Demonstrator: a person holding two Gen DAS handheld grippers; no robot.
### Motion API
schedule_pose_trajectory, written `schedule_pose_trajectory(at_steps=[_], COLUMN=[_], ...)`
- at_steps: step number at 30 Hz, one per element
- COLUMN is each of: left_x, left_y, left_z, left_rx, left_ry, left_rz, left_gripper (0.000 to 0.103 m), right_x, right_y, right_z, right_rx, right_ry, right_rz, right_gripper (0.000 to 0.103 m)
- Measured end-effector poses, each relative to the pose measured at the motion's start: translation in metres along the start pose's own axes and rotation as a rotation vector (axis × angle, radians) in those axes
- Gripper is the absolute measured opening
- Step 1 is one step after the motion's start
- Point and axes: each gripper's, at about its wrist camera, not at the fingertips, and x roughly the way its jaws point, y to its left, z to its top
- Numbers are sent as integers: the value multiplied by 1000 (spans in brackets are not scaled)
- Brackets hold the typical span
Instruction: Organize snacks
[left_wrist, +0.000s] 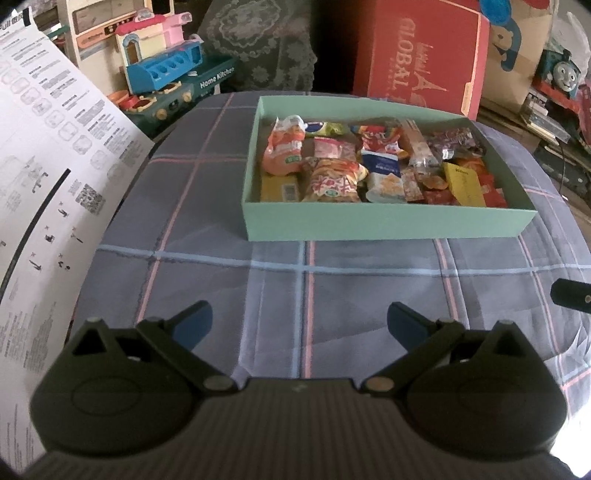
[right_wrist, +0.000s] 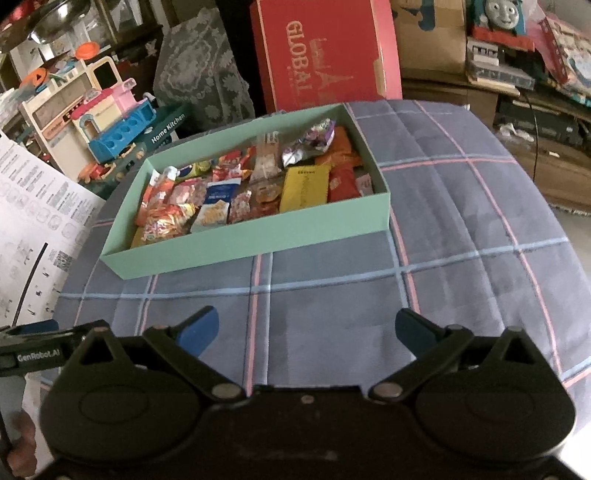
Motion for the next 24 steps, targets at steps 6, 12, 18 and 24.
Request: schedule_pose_trajectory(at_steps=[6,12,18,24], left_x=[-2,0,0,0], left_y=[-1,-1,-1,-2], left_z=[5,8,11,14], left_rx=[2,1,0,2], left_ry=[-9,-4,-9,-13], left_rz=[5,9,14,17], left_gripper=[103,103,103,103], right_x=[0,4,6,8], right_y=[4,7,8,10], right_z=[6,9,11,13], right_rx=[-32,-46,-56,-65], right_ry=[1,9,14,18], right_rz=[-2,-8,-13,-17], right_gripper=[103,103,103,103])
